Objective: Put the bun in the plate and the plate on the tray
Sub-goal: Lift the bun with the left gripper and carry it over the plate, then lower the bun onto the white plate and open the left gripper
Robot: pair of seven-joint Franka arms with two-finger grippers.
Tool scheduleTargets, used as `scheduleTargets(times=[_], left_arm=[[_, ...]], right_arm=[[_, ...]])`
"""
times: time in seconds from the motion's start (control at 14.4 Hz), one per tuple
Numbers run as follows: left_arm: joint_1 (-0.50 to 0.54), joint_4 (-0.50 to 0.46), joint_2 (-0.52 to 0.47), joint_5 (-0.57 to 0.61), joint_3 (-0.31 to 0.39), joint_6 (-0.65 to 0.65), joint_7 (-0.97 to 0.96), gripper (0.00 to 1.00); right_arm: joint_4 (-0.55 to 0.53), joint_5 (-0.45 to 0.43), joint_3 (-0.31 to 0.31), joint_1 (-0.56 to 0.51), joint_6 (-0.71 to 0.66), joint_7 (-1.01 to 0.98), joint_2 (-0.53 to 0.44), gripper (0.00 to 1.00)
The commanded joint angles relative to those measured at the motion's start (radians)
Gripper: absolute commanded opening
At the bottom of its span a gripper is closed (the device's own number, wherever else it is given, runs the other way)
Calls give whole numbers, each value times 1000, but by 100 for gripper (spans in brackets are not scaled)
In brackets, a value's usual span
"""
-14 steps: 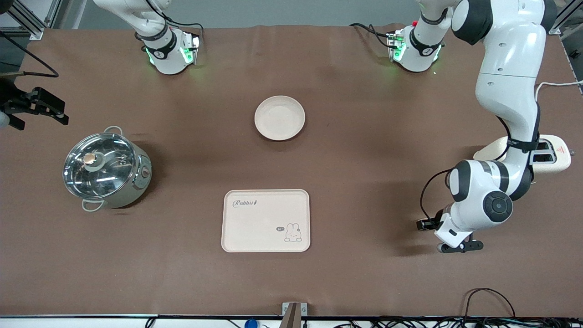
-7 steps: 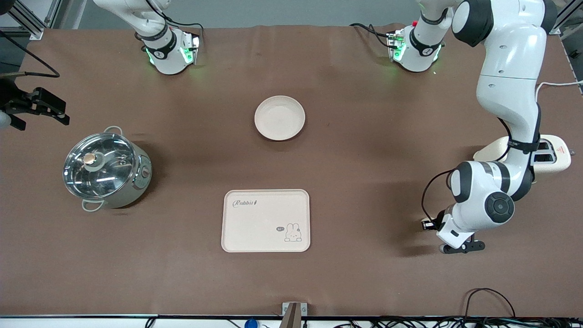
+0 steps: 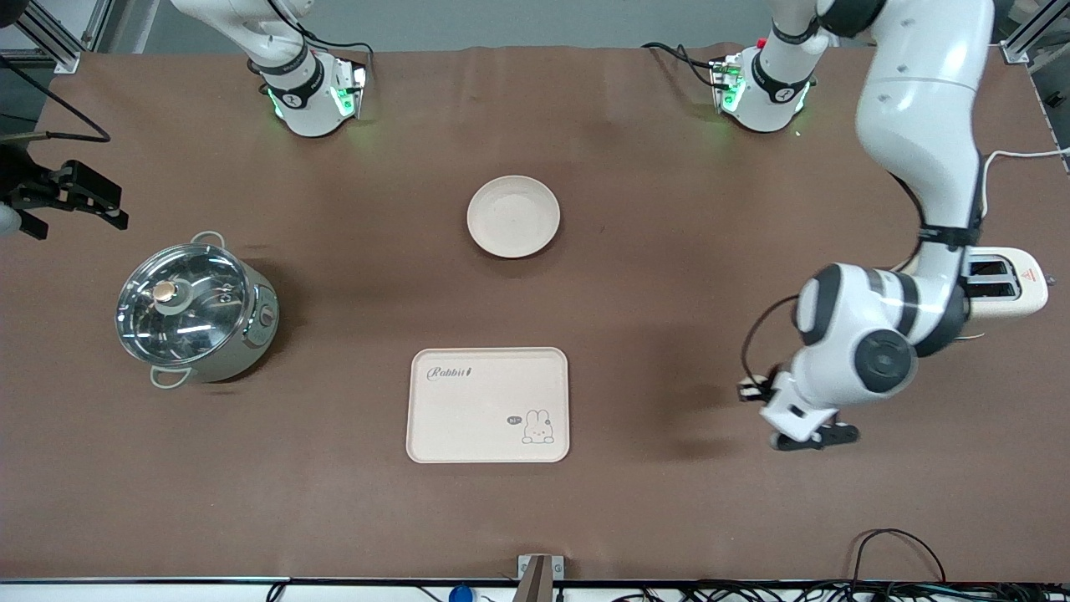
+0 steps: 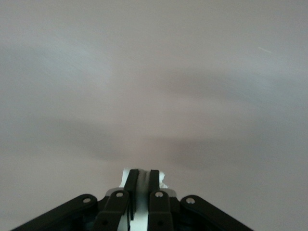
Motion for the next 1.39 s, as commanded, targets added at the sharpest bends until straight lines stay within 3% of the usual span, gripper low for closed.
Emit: scheduleTargets(times=[0.0, 0.28, 0.62, 0.97, 1.32], left_arm=[[-170, -24, -28, 2, 15, -37, -247, 13], [-363, -25, -19, -13, -2, -35, -510, 13], [-414, -73, -10, -72, -126, 50, -726, 14], [-531, -103, 19, -73, -131, 100, -928, 16], [-627, -243, 19, -76, -136, 278, -1050, 24]], right_arm=[[-8, 9, -1, -5, 5, -13, -7, 100], [-8, 11, -1, -6, 5, -13, -7, 100], [-11, 15, -4, -9, 2, -27, -6, 100], [-9, 17, -6, -35, 5, -26, -6, 100], [-17, 15, -7, -38, 6, -27, -6, 100]])
